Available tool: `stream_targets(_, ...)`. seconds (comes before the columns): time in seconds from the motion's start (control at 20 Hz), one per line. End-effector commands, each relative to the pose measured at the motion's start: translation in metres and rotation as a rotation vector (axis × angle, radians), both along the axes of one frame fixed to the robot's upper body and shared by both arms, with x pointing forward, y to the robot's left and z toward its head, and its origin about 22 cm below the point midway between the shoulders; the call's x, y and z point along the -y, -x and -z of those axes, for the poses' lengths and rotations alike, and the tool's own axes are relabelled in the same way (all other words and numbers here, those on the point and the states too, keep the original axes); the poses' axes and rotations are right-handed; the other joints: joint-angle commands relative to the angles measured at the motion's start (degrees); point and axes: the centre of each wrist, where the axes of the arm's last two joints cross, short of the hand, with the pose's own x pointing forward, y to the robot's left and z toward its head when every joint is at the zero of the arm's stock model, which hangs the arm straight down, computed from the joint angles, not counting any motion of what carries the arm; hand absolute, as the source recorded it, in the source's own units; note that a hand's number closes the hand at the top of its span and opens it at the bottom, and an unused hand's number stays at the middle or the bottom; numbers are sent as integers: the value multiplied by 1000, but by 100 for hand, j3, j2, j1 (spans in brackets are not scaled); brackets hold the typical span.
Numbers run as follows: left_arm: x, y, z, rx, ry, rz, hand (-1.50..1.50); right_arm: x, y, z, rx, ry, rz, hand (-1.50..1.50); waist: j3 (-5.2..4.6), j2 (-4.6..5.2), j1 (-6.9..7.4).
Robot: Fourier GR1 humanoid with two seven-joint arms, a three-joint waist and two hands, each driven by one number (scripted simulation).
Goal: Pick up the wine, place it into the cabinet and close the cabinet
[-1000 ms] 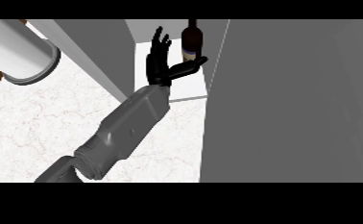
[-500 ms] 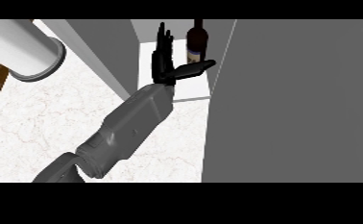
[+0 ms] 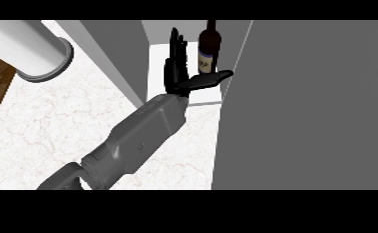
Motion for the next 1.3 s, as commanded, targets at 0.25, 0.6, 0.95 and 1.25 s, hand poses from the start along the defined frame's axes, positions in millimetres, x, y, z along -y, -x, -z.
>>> stream_targets(0.25, 8, 15, 8, 12, 24, 83, -150, 1, 11, -3, -18, -9, 21, -150, 2, -49, 168)
stream_targets(0.6, 9, 45, 33, 54, -15, 75, -150, 6, 10, 5, -47, -2, 41, -150, 4, -77, 296)
stream_targets(0.95, 5, 61, 46, 70, 1, 85, -150, 8, 9, -8, -25, -16, 78, -150, 3, -109, 460)
stream_targets(1.25, -2, 78, 37, 108, -32, 157, -150, 6, 10, -9, -23, -15, 95, -150, 4, -125, 521)
